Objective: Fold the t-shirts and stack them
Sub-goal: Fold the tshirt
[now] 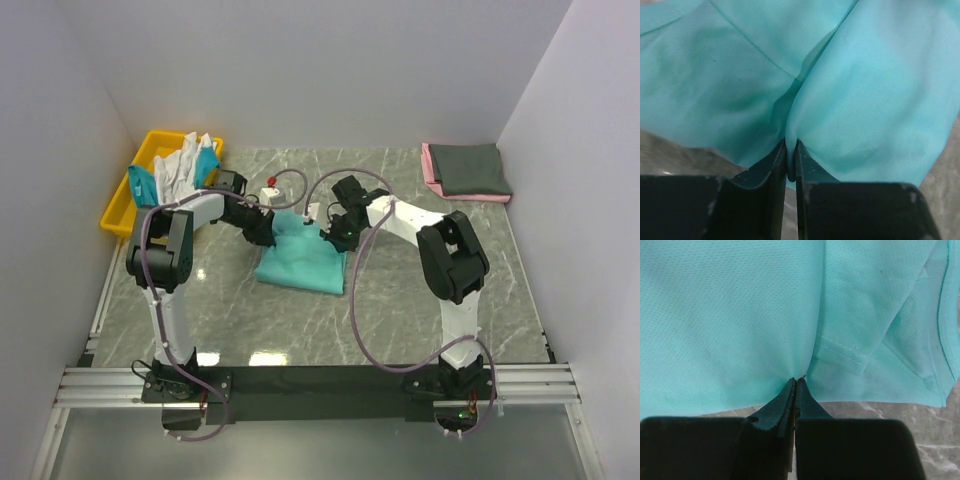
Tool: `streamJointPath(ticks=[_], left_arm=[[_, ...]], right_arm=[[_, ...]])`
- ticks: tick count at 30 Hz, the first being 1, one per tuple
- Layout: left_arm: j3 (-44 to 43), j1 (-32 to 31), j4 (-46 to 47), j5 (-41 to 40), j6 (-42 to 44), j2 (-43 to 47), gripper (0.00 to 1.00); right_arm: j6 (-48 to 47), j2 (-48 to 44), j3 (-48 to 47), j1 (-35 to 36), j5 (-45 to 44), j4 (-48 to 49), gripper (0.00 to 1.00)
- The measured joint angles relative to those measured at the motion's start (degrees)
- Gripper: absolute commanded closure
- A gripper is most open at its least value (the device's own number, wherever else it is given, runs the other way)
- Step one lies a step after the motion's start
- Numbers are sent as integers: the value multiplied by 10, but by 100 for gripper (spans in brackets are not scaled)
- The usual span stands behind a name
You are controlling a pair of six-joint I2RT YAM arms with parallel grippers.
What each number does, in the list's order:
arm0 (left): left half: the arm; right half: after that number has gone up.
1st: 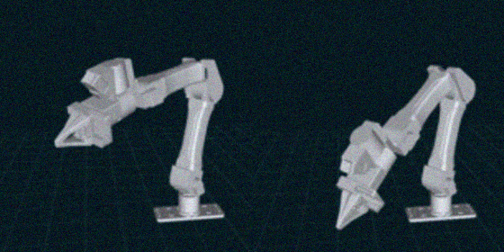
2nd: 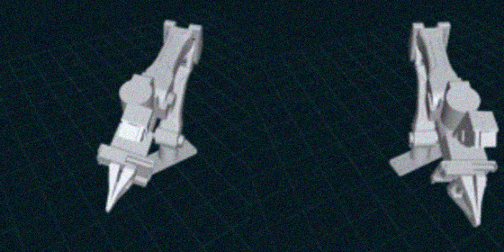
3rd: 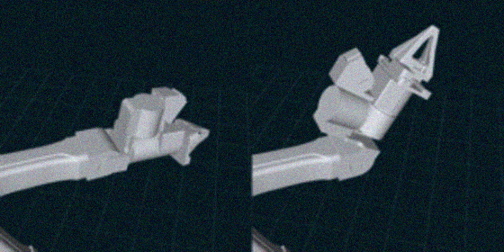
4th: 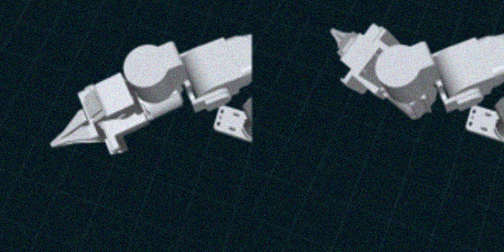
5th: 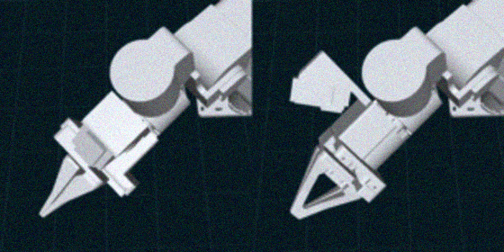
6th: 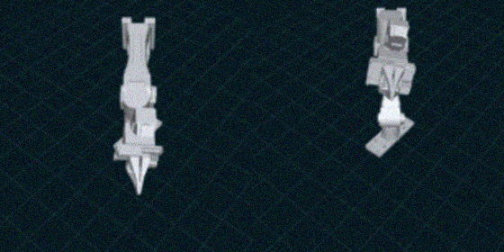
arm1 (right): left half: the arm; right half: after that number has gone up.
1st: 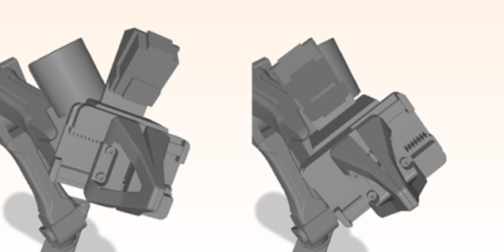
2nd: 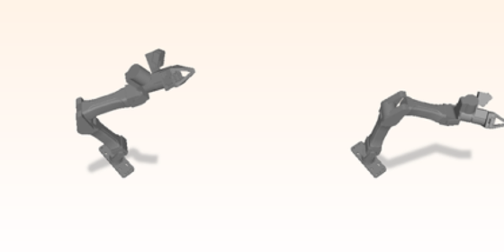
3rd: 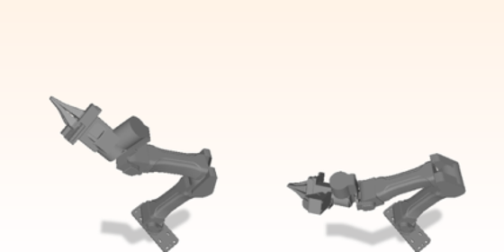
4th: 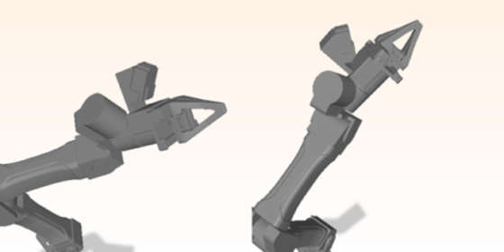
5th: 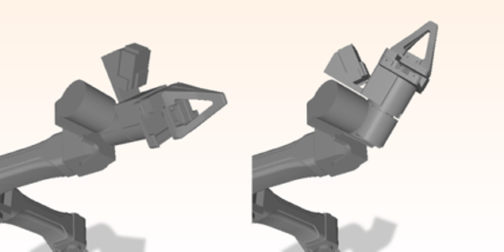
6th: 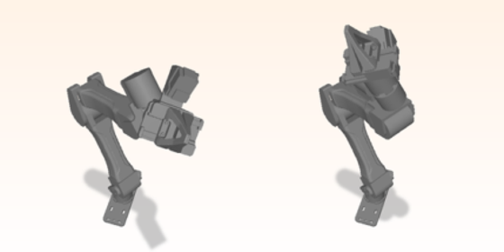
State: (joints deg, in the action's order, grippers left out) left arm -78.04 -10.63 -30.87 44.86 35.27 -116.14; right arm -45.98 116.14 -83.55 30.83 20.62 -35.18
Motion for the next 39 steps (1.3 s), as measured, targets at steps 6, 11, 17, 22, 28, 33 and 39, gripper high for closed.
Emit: streamJointPath(ticks=[6, 11, 17, 22, 28, 33, 39], left_arm=[[69, 1, -13, 10, -37, 30, 83], [181, 1, -33, 19, -55, 106, 82], [222, 1, -54, 29, -66, 174, 66], [221, 44, -73, 64, -61, 224, 33], [216, 96, -68, 94, -12, 313, 32], [237, 38, -24, 96, 75, 381, 38], [326, -99, 59, 38, 168, 417, 36]], right_arm=[[1, -26, 45, 22, -5, 15, 100], [26, -87, 124, 76, 0, 11, 100], [85, -133, 168, 109, 19, -15, 70], [121, -164, 147, 69, 28, -46, 51], [179, -199, 55, 7, 75, -46, 58], [282, -153, -20, 5, 159, -7, 65], [396, -34, -47, 13, 240, 53, 67]])
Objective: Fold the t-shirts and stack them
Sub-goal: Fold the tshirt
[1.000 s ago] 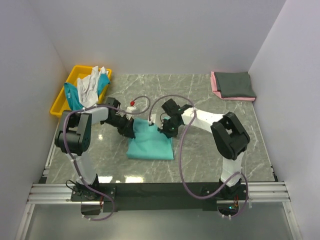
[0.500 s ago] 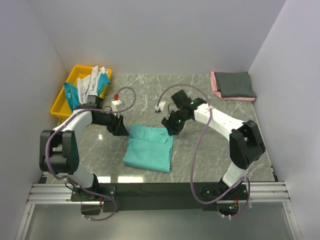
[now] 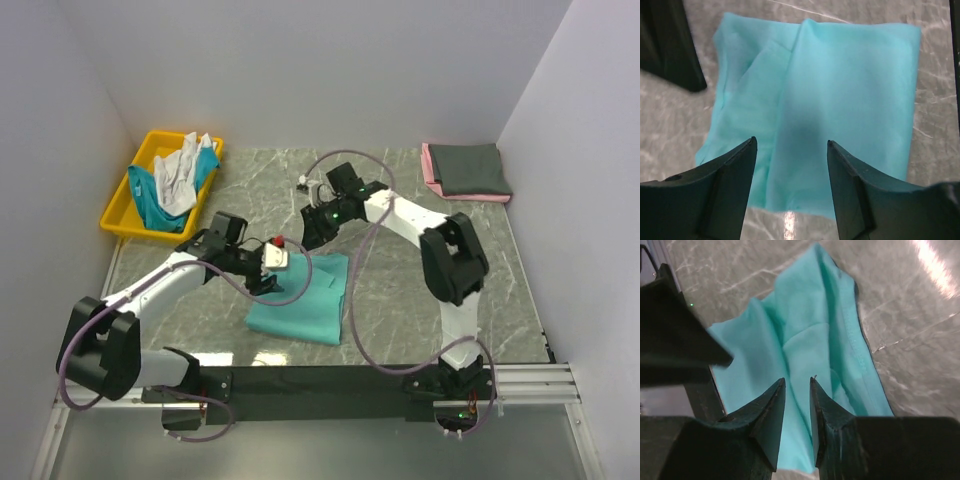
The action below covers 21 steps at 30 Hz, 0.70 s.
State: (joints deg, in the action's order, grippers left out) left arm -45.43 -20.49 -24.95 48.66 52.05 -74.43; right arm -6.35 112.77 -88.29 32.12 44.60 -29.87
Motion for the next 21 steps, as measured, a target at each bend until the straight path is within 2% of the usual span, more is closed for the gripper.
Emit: streamJointPath(ticks=[2, 8, 13, 16, 21], left_arm=[[11, -30, 21, -18, 17, -9, 36], [11, -56, 76, -49, 47, -58, 41], [5, -74, 85, -51, 64, -95, 43], [-6, -82, 92, -52, 65, -120, 51], [-42, -92, 88, -63, 67, -159, 57]], right_arm=[[26, 43, -3, 1, 12, 10, 69], [71, 125, -7, 2, 17, 17, 72], [85, 145, -14, 2, 16, 19, 75], [85, 145, -17, 2, 16, 20, 76], [85, 147, -17, 2, 16, 20, 77]])
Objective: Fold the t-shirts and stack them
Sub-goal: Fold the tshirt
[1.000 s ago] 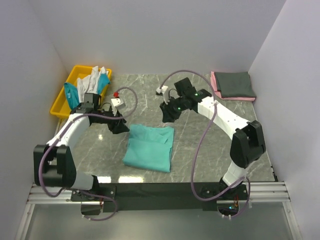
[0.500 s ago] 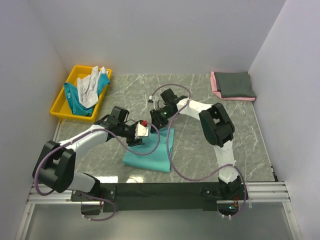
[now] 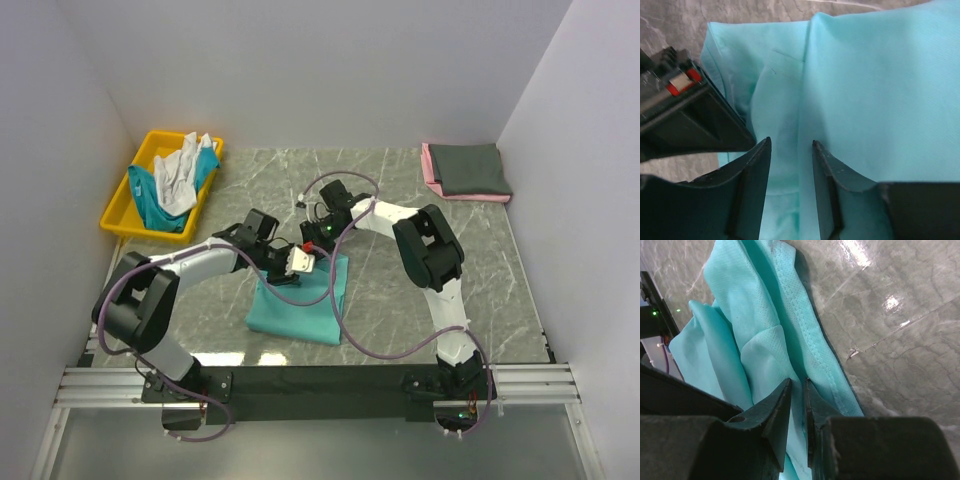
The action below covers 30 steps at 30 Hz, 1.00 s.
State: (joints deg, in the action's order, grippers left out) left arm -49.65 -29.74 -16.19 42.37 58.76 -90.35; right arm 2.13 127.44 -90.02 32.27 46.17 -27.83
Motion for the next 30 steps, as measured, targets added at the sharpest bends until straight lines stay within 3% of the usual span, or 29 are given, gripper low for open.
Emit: streamJointPath(ticks=[7, 21, 28, 30], left_arm=[[-43, -10, -46, -2, 15, -27, 53], [-64, -31, -113, -21, 24, -49, 58], [-82, -39, -116, -43, 11, -81, 51], [-83, -40, -115, -45, 5, -81, 56]], right_arm=[[0, 2, 0, 0, 0, 0, 78], [0, 4, -1, 0, 2, -2, 78], [0, 14, -9, 0, 16, -5, 79], [0, 14, -9, 0, 18, -5, 79]])
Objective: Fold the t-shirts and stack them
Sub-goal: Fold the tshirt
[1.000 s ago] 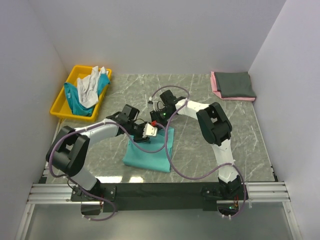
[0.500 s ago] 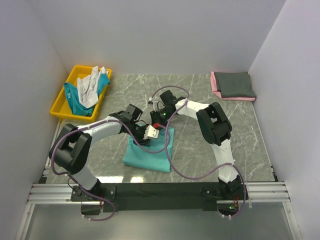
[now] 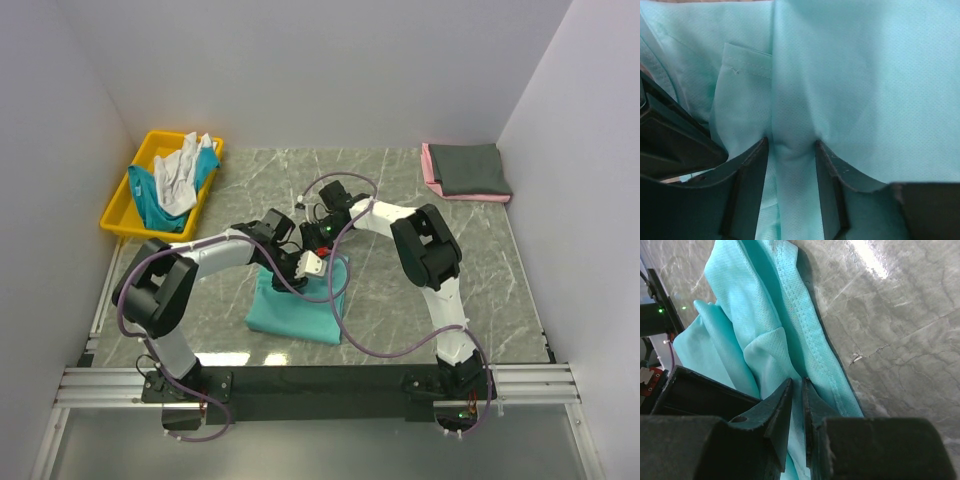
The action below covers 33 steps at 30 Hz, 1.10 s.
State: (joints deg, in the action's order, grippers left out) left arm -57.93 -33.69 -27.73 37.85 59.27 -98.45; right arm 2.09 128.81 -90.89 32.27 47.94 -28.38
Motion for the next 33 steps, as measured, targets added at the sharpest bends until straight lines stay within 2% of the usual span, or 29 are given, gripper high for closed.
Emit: streamJointPath(ticks=[1, 6, 9, 10, 14, 23, 33], left_arm=[[-1, 0, 0, -2, -2, 0, 69], [-5, -1, -4, -2, -6, -1, 83], [-5, -2, -6, -2, -7, 0, 98], [-5, -2, -7, -2, -9, 1, 99], [-5, -2, -6, -7, -20, 13, 99], [-4, -3, 27, -28, -33, 104, 99], [4, -3, 106, -78, -41, 51, 99]], right_arm=[[0, 0, 0, 0, 0, 0, 79], [0, 0, 0, 0, 0, 0, 80], [0, 1, 0, 0, 1, 0, 80], [0, 1, 0, 0, 1, 0, 80], [0, 2, 0, 0, 3, 0, 82], [0, 9, 0, 0, 24, 2, 82], [-2, 10, -10, -3, 25, -13, 81]])
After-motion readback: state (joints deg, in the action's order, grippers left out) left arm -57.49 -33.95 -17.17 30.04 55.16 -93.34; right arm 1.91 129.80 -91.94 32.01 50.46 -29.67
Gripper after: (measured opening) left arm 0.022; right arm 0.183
